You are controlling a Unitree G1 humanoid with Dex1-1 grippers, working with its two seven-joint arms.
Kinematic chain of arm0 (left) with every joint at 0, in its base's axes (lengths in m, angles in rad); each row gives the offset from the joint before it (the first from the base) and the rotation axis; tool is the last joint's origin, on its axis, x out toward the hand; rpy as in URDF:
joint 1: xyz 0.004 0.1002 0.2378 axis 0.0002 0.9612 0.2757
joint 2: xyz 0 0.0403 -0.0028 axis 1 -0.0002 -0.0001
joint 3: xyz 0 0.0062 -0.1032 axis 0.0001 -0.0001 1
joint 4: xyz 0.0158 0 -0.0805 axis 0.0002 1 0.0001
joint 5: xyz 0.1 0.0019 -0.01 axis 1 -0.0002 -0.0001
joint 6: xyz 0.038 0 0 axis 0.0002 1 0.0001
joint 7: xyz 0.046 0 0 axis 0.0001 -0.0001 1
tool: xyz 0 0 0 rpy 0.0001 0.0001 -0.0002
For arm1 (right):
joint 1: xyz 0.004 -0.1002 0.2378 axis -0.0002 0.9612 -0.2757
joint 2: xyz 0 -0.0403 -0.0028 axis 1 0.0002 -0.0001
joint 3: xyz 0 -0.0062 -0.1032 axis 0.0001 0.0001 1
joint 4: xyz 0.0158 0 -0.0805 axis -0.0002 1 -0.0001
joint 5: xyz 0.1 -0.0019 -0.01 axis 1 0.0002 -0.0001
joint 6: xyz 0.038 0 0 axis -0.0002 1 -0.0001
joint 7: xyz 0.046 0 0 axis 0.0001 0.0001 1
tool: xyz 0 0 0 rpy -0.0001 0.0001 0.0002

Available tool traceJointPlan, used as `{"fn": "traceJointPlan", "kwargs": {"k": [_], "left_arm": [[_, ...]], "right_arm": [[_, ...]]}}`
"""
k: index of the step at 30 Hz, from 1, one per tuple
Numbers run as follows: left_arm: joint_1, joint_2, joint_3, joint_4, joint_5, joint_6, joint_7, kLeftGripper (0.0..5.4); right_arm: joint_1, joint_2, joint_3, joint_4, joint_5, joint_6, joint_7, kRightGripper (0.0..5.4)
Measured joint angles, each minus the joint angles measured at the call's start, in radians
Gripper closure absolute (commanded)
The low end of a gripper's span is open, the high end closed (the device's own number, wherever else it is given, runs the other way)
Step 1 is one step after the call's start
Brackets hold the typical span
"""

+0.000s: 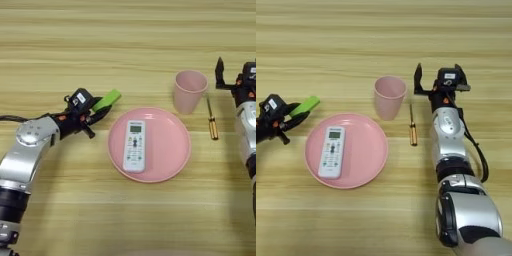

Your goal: Move the objects on the table

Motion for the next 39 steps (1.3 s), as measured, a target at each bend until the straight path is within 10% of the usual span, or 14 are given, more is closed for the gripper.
{"fn": "traceJointPlan", "kwargs": {"k": [39], "left_arm": [[-0.178, -0.144, -0.332, 0.063, 0.083, 0.014, -0.118, 4.07]], "right_arm": [[0.000, 0.017, 0.004, -0.002, -0.004, 0.001, -0.004, 0.00]]}}
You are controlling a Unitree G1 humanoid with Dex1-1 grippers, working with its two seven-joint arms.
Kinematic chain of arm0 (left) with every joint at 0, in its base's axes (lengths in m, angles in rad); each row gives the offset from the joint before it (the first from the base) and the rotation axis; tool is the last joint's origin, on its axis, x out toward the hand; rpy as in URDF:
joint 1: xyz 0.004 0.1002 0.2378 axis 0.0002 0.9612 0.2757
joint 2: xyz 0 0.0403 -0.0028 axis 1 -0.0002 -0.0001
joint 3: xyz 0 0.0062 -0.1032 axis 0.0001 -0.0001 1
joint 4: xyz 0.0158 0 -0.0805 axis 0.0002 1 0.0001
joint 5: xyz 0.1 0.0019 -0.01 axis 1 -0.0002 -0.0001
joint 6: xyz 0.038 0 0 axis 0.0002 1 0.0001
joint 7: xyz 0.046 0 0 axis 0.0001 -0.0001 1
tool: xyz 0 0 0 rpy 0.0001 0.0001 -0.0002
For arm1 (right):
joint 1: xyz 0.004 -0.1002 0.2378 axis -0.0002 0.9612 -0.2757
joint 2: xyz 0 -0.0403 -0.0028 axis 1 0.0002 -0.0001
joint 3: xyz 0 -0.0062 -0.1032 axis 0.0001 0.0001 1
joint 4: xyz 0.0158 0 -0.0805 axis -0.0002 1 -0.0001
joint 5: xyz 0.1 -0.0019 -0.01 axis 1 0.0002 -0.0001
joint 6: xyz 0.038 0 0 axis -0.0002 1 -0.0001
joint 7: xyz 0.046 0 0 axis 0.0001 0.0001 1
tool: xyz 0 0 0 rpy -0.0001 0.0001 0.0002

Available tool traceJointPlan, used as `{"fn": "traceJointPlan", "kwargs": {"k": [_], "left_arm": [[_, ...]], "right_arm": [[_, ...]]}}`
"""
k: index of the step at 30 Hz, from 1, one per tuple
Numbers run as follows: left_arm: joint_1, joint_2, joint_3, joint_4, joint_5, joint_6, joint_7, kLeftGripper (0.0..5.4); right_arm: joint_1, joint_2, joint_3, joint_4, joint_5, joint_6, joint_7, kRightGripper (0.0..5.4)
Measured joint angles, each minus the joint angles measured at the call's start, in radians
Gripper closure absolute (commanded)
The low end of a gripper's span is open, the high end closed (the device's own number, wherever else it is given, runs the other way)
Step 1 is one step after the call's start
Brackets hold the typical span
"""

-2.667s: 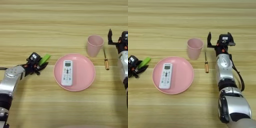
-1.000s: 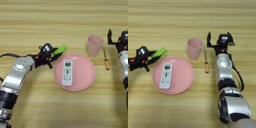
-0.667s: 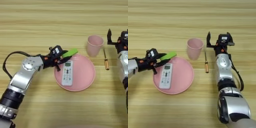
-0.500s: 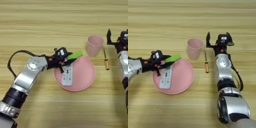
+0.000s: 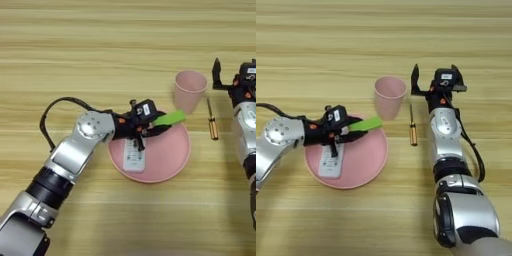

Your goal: Move the objects on the table

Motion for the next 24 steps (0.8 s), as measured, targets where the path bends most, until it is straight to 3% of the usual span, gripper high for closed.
{"fn": "traceJointPlan", "kwargs": {"k": [12, 24], "left_arm": [[-0.002, -0.010, -0.052, 0.104, 0.040, -0.004, -0.037, 4.07], [-0.002, -0.009, -0.063, 0.126, 0.074, -0.022, -0.056, 4.07]], "right_arm": [[0.000, 0.003, 0.002, -0.016, 0.000, 0.000, -0.002, 0.00], [0.000, 0.004, 0.004, -0.016, 0.000, 0.000, -0.006, 0.00]]}}
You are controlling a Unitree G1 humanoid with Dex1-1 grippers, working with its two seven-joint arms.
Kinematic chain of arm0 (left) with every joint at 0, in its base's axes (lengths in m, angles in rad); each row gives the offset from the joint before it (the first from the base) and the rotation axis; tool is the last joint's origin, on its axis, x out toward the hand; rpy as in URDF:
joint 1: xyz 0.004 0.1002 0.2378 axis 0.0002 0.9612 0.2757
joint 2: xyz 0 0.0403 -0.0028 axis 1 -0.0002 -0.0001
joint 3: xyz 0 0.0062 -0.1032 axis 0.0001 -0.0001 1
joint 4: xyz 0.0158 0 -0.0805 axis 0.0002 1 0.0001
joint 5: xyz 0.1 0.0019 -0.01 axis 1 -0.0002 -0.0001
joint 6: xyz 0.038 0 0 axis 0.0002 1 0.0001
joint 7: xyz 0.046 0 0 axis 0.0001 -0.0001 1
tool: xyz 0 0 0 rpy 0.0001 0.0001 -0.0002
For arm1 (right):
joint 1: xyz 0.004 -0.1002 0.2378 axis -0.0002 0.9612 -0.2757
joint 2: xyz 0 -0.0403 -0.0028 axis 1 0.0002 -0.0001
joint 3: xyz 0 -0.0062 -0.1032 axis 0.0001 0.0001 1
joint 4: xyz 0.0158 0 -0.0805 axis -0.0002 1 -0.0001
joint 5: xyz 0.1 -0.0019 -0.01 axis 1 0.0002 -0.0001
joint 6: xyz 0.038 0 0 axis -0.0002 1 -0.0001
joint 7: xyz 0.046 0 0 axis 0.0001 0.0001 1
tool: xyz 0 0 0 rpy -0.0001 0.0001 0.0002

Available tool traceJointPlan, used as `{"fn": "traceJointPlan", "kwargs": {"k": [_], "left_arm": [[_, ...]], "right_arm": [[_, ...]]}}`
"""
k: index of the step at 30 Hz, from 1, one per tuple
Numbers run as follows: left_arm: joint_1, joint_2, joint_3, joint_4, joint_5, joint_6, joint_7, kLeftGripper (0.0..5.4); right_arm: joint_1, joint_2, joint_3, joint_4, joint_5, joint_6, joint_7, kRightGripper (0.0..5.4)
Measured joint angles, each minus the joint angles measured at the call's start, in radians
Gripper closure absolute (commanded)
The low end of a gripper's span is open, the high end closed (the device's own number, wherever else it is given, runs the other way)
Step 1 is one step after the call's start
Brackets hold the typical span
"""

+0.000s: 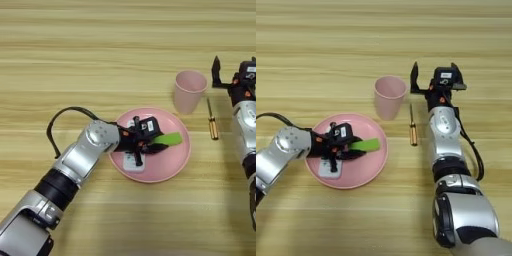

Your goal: Move the objects on the table

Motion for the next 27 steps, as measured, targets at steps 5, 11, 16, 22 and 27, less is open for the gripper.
{"fn": "traceJointPlan", "kwargs": {"k": [5, 11, 16, 22, 27], "left_arm": [[0.000, 0.000, 0.000, 0.001, 0.001, -0.006, 0.000, 3.62], [0.000, -0.005, 0.001, 0.011, 0.003, -0.018, 0.011, 2.85], [0.002, -0.005, 0.013, -0.011, -0.001, -0.023, 0.019, 2.28], [0.004, -0.017, 0.052, -0.113, -0.028, -0.023, 0.029, 1.68], [0.010, -0.020, 0.086, -0.178, -0.051, -0.015, 0.038, 1.09]], "right_arm": [[0.000, 0.000, 0.001, -0.001, 0.000, 0.000, -0.003, 0.00], [0.000, 0.000, 0.001, -0.003, 0.000, 0.000, -0.002, 0.00], [0.000, 0.000, 0.001, -0.003, 0.001, 0.000, -0.001, 0.00], [0.000, -0.001, 0.000, -0.003, 0.001, 0.000, 0.005, 0.00], [0.000, -0.002, -0.001, -0.002, 0.001, 0.000, 0.007, 0.00]]}}
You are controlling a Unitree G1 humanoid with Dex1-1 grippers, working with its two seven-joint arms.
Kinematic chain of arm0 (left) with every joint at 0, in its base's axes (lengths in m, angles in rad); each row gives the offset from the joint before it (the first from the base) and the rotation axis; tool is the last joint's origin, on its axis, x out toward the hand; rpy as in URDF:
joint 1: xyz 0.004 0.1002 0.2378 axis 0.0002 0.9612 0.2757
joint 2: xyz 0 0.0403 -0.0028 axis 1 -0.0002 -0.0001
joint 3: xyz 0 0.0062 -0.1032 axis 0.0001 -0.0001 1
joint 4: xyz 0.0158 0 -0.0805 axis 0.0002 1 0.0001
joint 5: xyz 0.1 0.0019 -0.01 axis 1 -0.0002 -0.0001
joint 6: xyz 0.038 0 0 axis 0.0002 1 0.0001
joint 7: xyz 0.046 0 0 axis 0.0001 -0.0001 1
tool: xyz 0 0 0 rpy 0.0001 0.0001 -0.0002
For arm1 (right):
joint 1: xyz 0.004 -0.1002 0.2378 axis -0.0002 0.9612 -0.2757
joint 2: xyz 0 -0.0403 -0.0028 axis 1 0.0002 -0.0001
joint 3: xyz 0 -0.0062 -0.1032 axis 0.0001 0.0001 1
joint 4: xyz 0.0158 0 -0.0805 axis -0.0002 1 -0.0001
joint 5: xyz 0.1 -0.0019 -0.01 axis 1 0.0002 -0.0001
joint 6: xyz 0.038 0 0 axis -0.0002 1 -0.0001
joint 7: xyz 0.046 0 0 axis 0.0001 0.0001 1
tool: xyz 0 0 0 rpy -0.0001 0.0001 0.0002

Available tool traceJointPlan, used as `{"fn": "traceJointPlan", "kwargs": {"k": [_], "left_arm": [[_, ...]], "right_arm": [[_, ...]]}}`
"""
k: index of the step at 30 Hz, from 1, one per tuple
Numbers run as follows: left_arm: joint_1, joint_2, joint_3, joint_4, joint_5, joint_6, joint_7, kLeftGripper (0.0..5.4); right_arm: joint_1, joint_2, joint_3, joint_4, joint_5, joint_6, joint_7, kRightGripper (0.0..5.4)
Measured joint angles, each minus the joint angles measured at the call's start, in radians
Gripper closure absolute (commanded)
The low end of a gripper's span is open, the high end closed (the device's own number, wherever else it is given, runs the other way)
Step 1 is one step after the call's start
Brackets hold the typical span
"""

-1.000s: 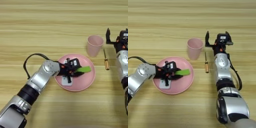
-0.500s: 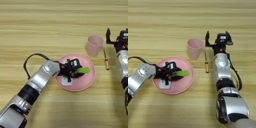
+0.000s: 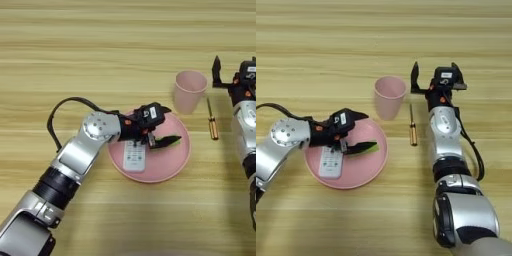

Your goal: Move the objects on the table

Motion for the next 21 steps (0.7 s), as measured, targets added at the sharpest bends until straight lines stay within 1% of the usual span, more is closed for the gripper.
{"fn": "traceJointPlan", "kwargs": {"k": [3, 7, 9, 14, 17, 19, 21], "left_arm": [[0.002, -0.003, 0.010, -0.013, -0.017, 0.007, 0.007, 0.77], [0.004, -0.009, 0.048, -0.046, -0.041, 0.011, 0.029, 0.26], [0.004, -0.018, 0.067, -0.061, -0.064, 0.011, 0.040, 0.07], [0.001, -0.054, 0.162, -0.080, -0.109, 0.007, 0.123, 0.02], [-0.004, -0.071, 0.206, -0.079, -0.113, -0.005, 0.181, 0.02], [-0.011, -0.075, 0.223, -0.076, -0.112, -0.012, 0.206, 0.02], [-0.024, -0.084, 0.259, -0.052, -0.110, -0.043, 0.261, 0.02]], "right_arm": [[0.000, 0.000, 0.000, 0.000, 0.000, 0.000, 0.000, 0.00], [0.000, 0.000, -0.001, 0.000, 0.000, 0.000, 0.001, 0.00], [0.000, 0.000, -0.001, 0.001, 0.000, 0.000, 0.001, 0.00], [0.000, 0.000, -0.002, 0.002, 0.000, 0.000, 0.001, 0.00], [0.000, 0.000, -0.003, 0.003, 0.000, 0.000, 0.001, 0.00], [0.000, 0.000, -0.003, 0.003, 0.000, 0.000, 0.001, 0.00], [0.000, 0.000, -0.003, 0.004, 0.000, 0.000, 0.001, 0.00]]}}
